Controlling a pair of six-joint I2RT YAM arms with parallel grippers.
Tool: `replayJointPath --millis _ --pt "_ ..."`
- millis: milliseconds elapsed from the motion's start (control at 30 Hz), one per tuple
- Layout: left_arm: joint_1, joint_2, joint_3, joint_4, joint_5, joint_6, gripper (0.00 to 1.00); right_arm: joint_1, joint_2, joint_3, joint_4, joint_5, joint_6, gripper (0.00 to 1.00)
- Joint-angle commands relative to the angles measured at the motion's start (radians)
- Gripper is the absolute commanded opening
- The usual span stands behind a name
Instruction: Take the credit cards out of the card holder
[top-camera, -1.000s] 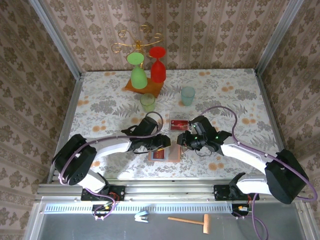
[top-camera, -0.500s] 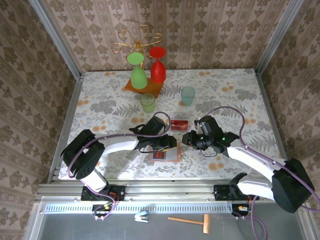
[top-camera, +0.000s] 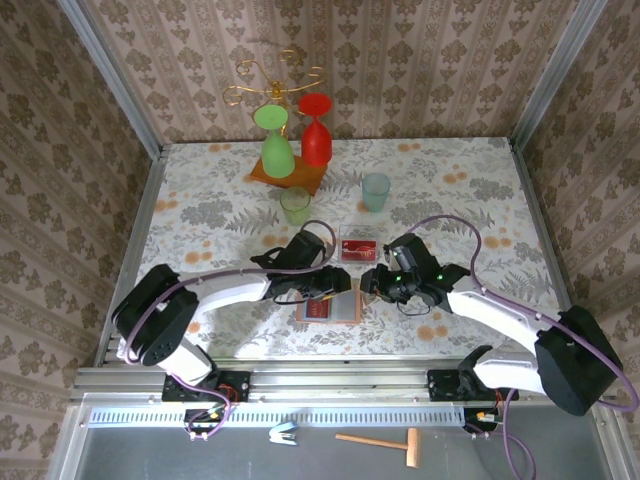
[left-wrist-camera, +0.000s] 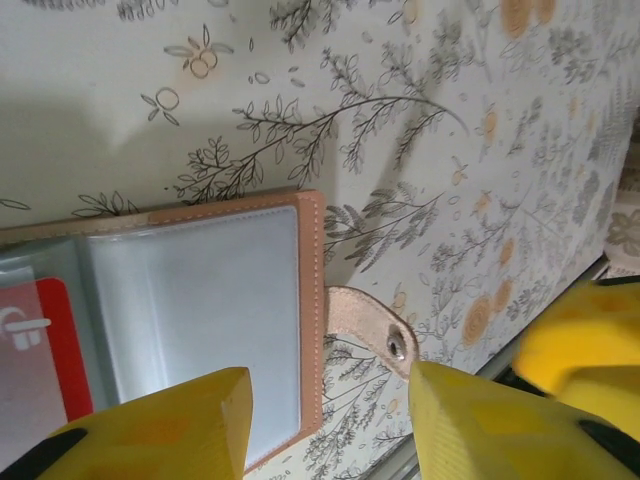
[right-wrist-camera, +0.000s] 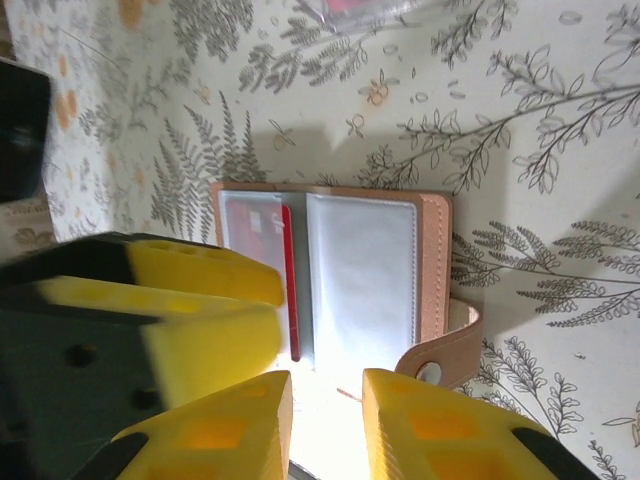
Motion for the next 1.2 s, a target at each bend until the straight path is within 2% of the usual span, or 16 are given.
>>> replayJointPath --millis 0,400,967,1167 --pt "0.027 -0.045 -0.048 -0.01 0.008 0.02 0.46 0.038 0.034 0.056 0.021 0.01 0.027 0.25" --pt "0.11 -0.17 -0.206 0.029 0.033 0.019 0.43 0.144 0.217 0.194 0.018 0.04 0.046 0.23" --pt "0.197 -0.229 -0.329 0.09 0.067 0.017 0.24 0.183 0.442 0.28 0.081 0.005 0.083 0.15" --pt "0.219 -0.214 -0.347 0.114 0.082 0.023 0.23 0.184 0.478 0.303 0.068 0.007 0.079 0.19"
